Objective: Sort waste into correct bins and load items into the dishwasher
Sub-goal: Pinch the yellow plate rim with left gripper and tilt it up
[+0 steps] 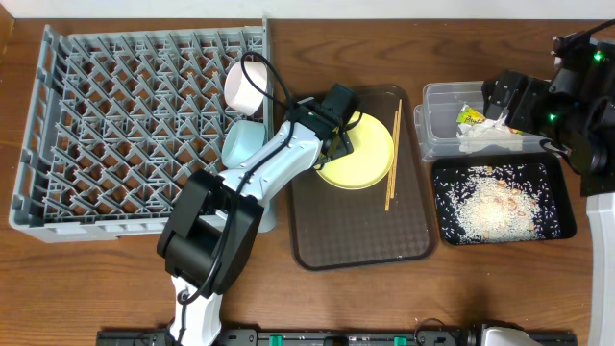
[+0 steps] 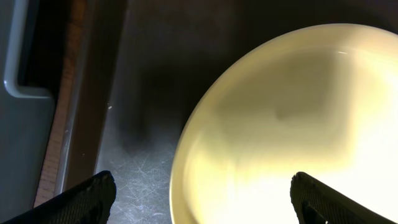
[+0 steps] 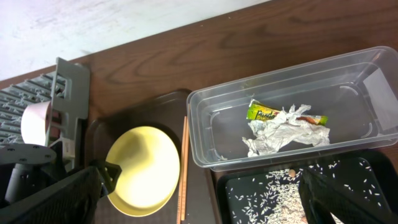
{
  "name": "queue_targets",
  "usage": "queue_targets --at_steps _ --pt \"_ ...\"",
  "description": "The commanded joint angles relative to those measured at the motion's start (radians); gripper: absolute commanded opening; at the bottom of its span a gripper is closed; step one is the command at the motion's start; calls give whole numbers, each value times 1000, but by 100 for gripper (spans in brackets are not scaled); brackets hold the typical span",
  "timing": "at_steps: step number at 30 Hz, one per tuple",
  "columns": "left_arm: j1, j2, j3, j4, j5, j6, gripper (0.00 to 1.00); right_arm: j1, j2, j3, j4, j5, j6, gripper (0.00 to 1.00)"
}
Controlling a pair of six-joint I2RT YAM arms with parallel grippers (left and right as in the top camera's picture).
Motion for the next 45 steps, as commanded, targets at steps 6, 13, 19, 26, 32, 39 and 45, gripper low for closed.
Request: queue_targets --at_steps 6,13,19,26,32,39,45 --pt "5 2 -2 -14 -5 5 7 -7 5 6 -2 6 9 99" --pt "5 2 -2 -6 -16 5 7 -7 5 6 -2 6 9 99" --pt "6 6 -8 -1 -71 -29 7 -7 5 6 -2 6 9 99" --pt "10 31 -13 0 -70 -36 14 -7 5 6 -2 6 9 99" --pt "16 68 -13 0 -58 -60 15 -7 5 6 -2 6 9 99" --pt "21 76 -14 8 -55 -63 43 -7 5 6 -2 6 9 99" --pt "21 122 -14 20 -54 -132 43 -7 5 6 -2 6 9 99"
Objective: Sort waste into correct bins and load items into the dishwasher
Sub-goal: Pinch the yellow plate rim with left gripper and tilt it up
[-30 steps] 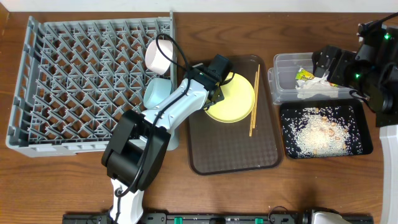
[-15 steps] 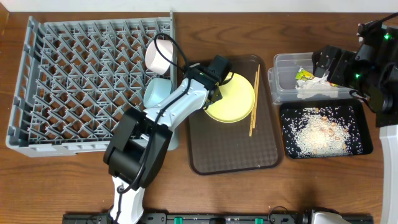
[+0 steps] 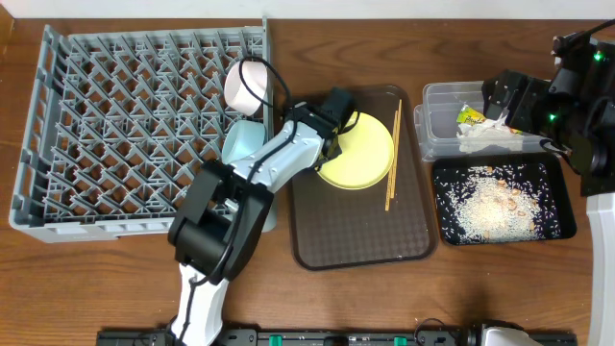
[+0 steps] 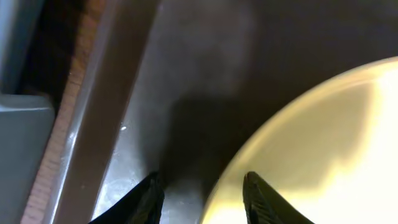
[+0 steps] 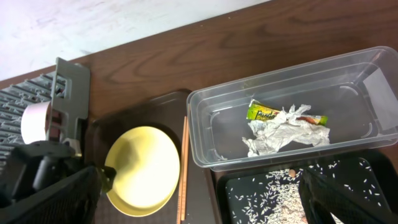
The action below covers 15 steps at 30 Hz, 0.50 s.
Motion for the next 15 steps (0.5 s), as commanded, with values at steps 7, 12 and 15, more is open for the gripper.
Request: queue_targets --at_steps 7,12,15 --pt "5 35 -13 1 2 -40 7 -7 5 6 -2 6 9 99" --pt "5 -35 -13 1 17 87 7 -7 5 6 -2 6 9 99" --pt "5 -91 -13 6 17 210 7 -7 5 6 -2 6 9 99"
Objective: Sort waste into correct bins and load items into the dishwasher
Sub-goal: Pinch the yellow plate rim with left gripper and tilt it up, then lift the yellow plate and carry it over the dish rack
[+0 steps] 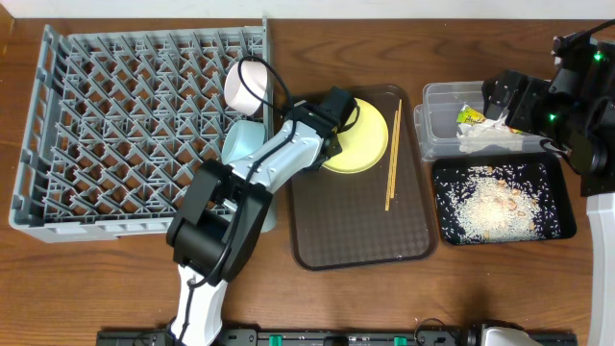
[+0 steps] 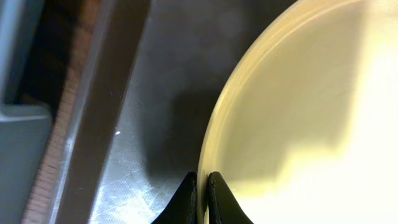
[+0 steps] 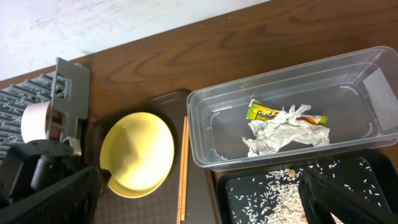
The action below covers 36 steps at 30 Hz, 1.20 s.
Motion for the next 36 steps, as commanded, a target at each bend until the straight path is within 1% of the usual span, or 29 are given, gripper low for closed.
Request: queue_targets --at_steps 1,4,7,12,14,15,17,19,20,26,29,34,36 --pt "3 -100 -13 -2 8 217 7 -7 5 6 -2 6 9 99" --pt "3 -166 -13 -3 8 351 8 -7 5 6 -2 6 9 99" --pt "3 -204 -13 -3 8 406 7 -7 5 6 -2 6 9 99" --pt "3 -233 -13 -3 8 409 8 -7 5 6 -2 6 9 99" --pt "3 -228 -13 -14 8 345 8 -7 5 6 -2 6 9 99" --pt "3 -225 -14 -15 8 319 13 -7 5 6 -2 6 9 99" --pt "3 -218 -16 -14 8 277 34 -7 5 6 -2 6 9 99" --pt "3 -204 -16 -13 8 233 44 -7 5 6 -2 6 9 99" --pt "3 -188 -16 -10 8 206 47 -7 5 6 -2 6 9 99" --pt "3 -108 -16 -2 8 138 47 -7 5 6 -2 6 9 99" --pt "3 -66 -16 1 11 97 46 -7 5 6 -2 6 9 99" --pt "6 -28 -16 13 43 83 36 -7 5 6 -2 6 9 99" --pt "10 -8 -16 23 63 78 36 -7 5 6 -2 6 9 99"
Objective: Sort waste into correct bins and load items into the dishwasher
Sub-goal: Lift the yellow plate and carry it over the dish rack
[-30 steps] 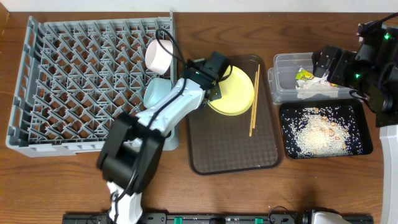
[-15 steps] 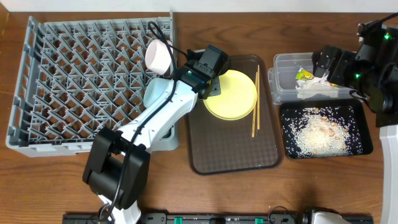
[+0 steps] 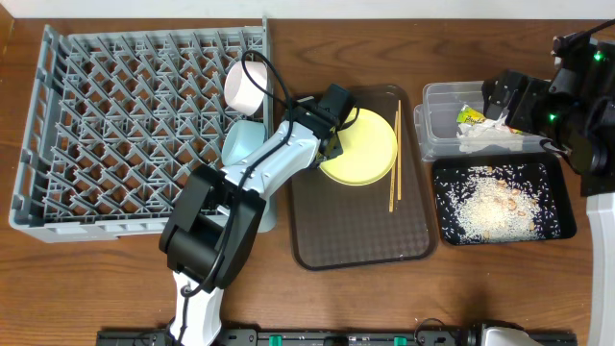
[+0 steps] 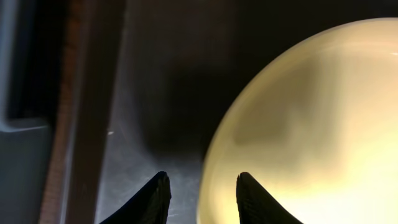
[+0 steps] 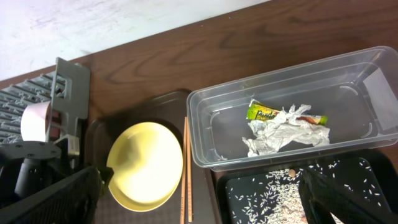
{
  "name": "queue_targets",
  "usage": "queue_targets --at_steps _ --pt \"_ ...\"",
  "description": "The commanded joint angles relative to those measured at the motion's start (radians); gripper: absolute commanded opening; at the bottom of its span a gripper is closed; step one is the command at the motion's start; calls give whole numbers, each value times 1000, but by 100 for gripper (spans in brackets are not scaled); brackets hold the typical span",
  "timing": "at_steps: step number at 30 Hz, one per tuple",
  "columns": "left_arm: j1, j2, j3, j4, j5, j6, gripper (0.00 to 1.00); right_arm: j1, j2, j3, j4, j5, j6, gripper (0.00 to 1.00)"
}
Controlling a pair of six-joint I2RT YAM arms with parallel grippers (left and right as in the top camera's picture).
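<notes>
A yellow plate [image 3: 360, 147] lies on the brown tray [image 3: 356, 240], with a pair of chopsticks [image 3: 394, 159] along its right side. My left gripper [image 3: 330, 133] is open at the plate's left edge. In the left wrist view the gripper [image 4: 200, 199] straddles the rim of the plate [image 4: 311, 124], one finger over the tray and one over the plate. My right gripper [image 5: 199, 208] hangs wide open above the bins, holding nothing. The right wrist view also takes in the plate [image 5: 146, 173].
The grey dish rack [image 3: 125, 125] fills the left, with a pink cup [image 3: 243, 85] and a pale blue cup [image 3: 242, 142] at its right edge. A clear bin [image 3: 437, 135] holds a wrapper and crumpled paper. A black tray [image 3: 553, 226] holds rice.
My left gripper has opened off the plate's rim. The plate now lies a little lower and to the right on the tray, and the chopsticks have shifted slightly. The right arm is unchanged.
My left gripper was wide open at the plate's left edge. Then its fingers were narrower around the rim, then pinched on it with the plate shifted toward the tray's far side. Now the fingers are apart and the plate lies flat again.
</notes>
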Motion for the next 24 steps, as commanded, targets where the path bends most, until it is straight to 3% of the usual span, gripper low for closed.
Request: queue_targets --at_steps 1,8,11,18,24 --pt "12 40 -4 12 44 -38 36 -7 5 6 -2 6 9 99" --pt "47 112 -4 27 152 -94 35 -7 5 6 -2 6 9 99" --pt "61 112 -4 26 159 -93 8 -7 5 6 -2 6 9 99" --pt "64 93 -4 26 160 -77 7 -7 5 6 -2 6 9 99" --pt "64 -37 -4 29 156 118 7 -7 5 6 -2 6 9 99"
